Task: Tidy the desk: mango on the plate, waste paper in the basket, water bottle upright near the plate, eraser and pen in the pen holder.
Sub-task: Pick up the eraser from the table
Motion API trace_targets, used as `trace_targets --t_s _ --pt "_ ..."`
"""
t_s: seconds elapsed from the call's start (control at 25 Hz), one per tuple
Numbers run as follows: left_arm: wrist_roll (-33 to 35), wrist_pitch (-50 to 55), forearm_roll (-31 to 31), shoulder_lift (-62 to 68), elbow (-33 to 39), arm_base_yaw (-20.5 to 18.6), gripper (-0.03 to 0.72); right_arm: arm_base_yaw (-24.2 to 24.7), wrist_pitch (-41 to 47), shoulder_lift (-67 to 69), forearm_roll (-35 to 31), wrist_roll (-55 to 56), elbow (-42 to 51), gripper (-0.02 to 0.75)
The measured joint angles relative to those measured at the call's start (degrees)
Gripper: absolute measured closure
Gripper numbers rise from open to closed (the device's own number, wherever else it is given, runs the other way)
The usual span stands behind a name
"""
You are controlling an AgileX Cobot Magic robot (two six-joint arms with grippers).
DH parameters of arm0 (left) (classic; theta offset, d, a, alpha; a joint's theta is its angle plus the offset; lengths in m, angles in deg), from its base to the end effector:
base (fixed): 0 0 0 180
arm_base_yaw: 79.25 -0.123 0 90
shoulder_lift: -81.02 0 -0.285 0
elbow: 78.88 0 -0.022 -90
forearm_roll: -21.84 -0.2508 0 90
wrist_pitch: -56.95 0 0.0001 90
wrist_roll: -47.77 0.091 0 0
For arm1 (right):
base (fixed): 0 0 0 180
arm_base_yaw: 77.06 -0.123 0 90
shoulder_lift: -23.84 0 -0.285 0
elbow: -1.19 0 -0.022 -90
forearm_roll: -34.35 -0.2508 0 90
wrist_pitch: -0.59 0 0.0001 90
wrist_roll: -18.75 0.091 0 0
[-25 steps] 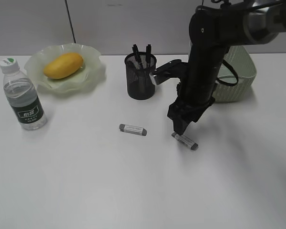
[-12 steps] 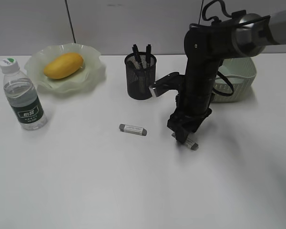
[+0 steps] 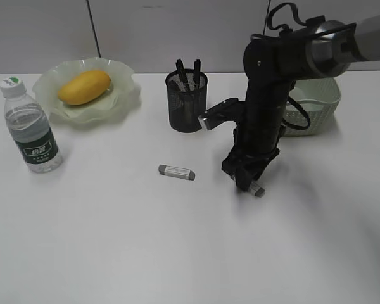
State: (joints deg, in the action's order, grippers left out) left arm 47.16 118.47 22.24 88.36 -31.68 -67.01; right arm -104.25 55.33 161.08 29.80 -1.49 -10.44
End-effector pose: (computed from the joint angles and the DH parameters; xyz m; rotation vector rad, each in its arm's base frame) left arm -0.0093 0.0015 0.2828 0.2061 2.0184 -0.1500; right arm 0.3757 0.1996 0.0975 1.1925 -2.8939 -0.1005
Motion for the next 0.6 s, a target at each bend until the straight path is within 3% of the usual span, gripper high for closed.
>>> trace_targets --t_s 0.12,0.24,0.44,0.6 --pt "0.0 0.0 0.0 0.0 0.0 0.0 0.198 0.0 0.6 0.1 0.1 1.8 -0.1 0.447" --pt "0.0 0.0 0.0 0.0 0.0 0.0 0.198 0.0 0.3 0.1 -0.2 3.2 -0.1 0.573" --pt "0.0 0.0 0.0 0.0 0.0 0.0 0.198 0.0 -2.5 -2.8 -2.0 4.6 0.1 0.570" --pt "0.0 0.0 0.0 0.0 0.0 0.0 0.198 0.0 -12.0 -10.8 -5.6 5.1 -0.4 0.570"
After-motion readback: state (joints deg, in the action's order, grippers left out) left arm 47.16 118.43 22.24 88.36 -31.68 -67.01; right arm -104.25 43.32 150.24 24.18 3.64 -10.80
